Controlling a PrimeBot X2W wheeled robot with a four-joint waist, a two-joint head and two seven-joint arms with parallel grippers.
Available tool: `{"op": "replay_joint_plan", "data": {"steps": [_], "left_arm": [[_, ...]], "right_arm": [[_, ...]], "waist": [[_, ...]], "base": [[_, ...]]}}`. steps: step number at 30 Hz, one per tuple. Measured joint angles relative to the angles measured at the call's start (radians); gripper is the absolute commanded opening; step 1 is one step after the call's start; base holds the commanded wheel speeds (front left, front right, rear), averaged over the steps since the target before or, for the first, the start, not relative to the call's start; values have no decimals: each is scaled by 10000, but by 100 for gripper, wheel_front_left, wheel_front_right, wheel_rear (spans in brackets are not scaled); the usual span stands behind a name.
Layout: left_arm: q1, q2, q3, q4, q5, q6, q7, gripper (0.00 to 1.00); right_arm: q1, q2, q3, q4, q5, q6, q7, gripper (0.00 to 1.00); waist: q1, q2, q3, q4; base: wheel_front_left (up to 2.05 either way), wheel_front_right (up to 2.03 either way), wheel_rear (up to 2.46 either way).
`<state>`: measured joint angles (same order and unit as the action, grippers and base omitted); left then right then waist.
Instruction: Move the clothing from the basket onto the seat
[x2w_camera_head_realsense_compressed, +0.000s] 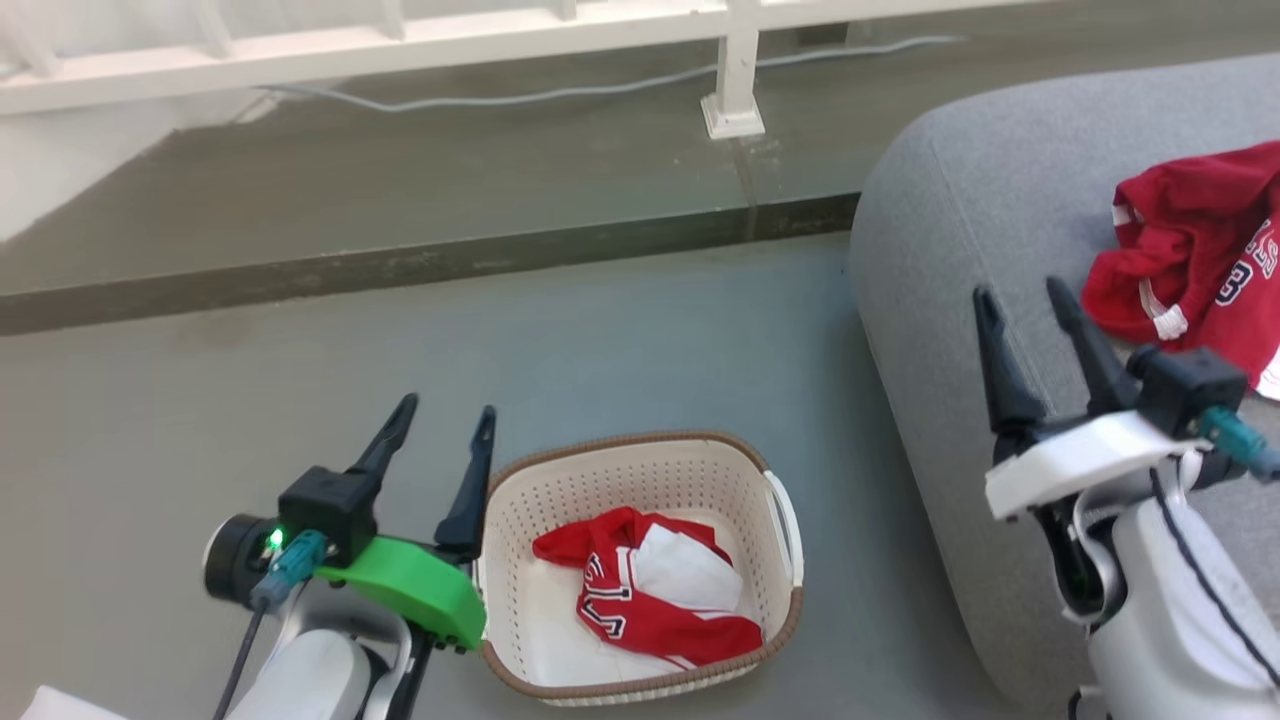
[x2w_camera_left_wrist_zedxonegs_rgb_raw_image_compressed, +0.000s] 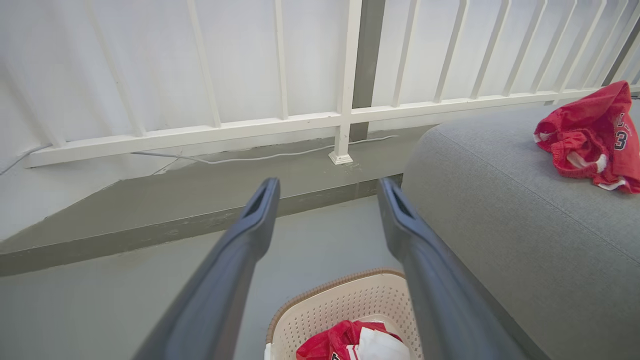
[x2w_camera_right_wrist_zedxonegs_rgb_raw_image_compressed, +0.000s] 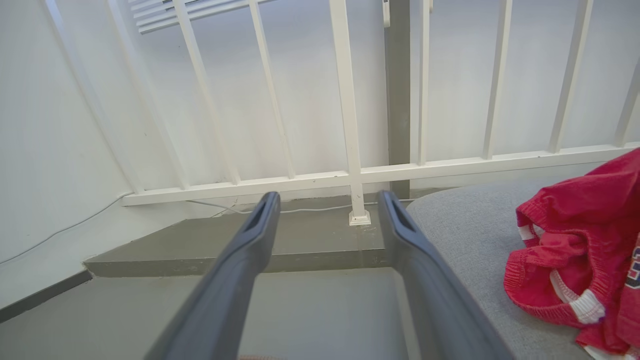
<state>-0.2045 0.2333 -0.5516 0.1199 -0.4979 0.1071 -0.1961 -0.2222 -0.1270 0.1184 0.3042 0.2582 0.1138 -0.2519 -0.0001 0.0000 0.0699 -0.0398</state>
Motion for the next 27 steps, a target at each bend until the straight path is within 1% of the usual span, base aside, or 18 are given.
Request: {"op": "replay_joint_plan", "data": {"steps": [11,14,21,27], "left_arm": [[743,48,669,127,-79,90,-79,100],[936,48,796,215,-272,117,-86,100],[1283,35,1147,270,-265,163,-90,100],[1368,33,1331,278,-244,165,-161,100]], "right_arm": [[847,104,326,-368,-146,-25,0,100],[1047,151,368,-416,-176,-113,4,100],[1410,178,374,-591,-219,-357,35,100],[1509,184,376,-759,-221,-380,94,100]], "waist": [[0,0,-428,162],[0,0,-452,172],[0,0,-445,195],[0,0,-421,191]], "base": [[0,0,0],[0,0,0],[0,0,0],[0,0,0]]}}
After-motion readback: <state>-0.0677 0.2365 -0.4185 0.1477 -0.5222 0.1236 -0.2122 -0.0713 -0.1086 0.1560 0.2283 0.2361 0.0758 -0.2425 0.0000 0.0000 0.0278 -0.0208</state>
